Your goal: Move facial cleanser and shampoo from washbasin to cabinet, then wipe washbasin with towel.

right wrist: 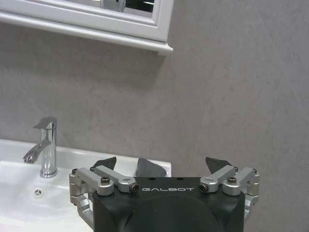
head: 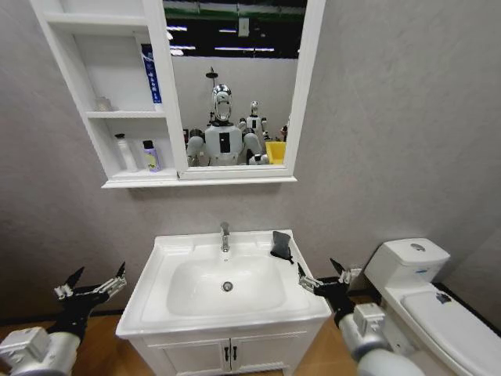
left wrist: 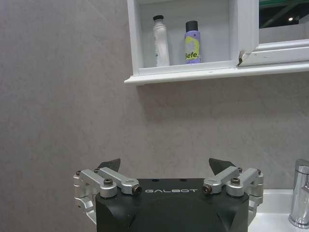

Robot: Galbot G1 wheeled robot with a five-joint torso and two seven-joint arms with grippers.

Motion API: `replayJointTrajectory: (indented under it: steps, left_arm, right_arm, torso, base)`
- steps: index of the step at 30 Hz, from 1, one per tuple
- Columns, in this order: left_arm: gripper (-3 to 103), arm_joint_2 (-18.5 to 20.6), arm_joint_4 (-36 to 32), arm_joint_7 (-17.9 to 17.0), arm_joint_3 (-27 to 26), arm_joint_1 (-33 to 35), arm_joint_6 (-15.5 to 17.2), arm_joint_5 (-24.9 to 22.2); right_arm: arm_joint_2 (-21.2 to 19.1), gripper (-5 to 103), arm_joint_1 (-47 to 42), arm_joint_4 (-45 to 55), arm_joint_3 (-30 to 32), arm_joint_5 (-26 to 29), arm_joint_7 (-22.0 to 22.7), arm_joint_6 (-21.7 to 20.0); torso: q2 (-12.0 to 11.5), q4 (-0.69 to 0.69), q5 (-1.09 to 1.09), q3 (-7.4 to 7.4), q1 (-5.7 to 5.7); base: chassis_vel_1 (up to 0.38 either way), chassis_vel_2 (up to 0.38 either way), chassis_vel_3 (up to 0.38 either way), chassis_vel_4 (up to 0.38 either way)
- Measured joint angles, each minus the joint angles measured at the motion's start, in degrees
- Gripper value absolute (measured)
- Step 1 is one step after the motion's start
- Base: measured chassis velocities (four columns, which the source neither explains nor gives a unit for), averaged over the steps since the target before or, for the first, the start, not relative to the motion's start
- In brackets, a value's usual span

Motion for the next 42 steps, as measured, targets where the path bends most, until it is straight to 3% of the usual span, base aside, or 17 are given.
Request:
replayJointTrajectory:
  steps: [13,34,42]
  left_arm:
    - [100,0.0,0.0,0.0,0.0,0.0,0.0,0.0]
    - [100,0.0,0.0,0.0,0.0,0.0,0.0,0.0]
    - [100,0.0,0.0,0.0,0.0,0.0,0.0,0.0]
  right_arm:
    - [2.2,100,-1.7,-0.6,-1.1,-2.1,-1.2,0.0]
    - [0.0,100,-3.9,-1.0,-2.5,-4.4,-3.9,1.1]
    - [0.0,100,-3.5,-1.0,-2.3,-4.5,-5.1,3.3]
  torso:
    - [0.0,0.0,-0.01,-0.01,-0.02]
    - [0.0,-0.01,0.0,-0.01,-0.04]
    - [0.0,0.0,-0.03,-0.02,-0.06]
  base:
    - [0.185,-0.176,-0.177,0.182]
    - [0.334,-0.339,-0.34,0.338]
    - [0.346,-0.334,-0.347,0.34]
